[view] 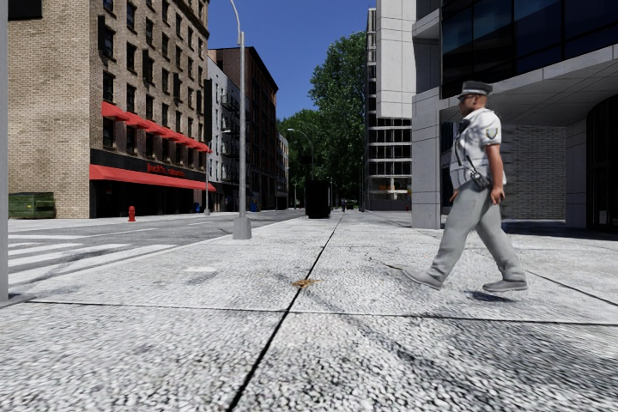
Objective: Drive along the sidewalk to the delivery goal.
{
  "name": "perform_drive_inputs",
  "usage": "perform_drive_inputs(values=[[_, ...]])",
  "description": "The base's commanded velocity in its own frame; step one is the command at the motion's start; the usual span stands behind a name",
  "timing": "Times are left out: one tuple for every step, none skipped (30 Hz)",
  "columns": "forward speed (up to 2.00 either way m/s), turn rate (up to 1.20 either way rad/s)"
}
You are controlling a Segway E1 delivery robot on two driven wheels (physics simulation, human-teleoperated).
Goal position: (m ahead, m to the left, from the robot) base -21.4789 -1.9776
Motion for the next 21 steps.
perform_drive_inputs(values=[[0.00, 0.00], [0.00, 0.00], [0.00, 0.00], [0.00, 0.00], [0.00, 0.00], [0.00, 0.00], [0.00, 0.00], [0.00, 0.00], [0.00, 0.00], [0.00, 0.00], [0.00, 0.00], [0.00, 0.00], [0.00, 0.00], [0.00, 0.00], [0.00, 0.00], [0.00, 0.00], [0.00, 0.00], [0.00, 0.00], [0.00, 0.00], [0.00, 0.00], [0.00, 0.00]])
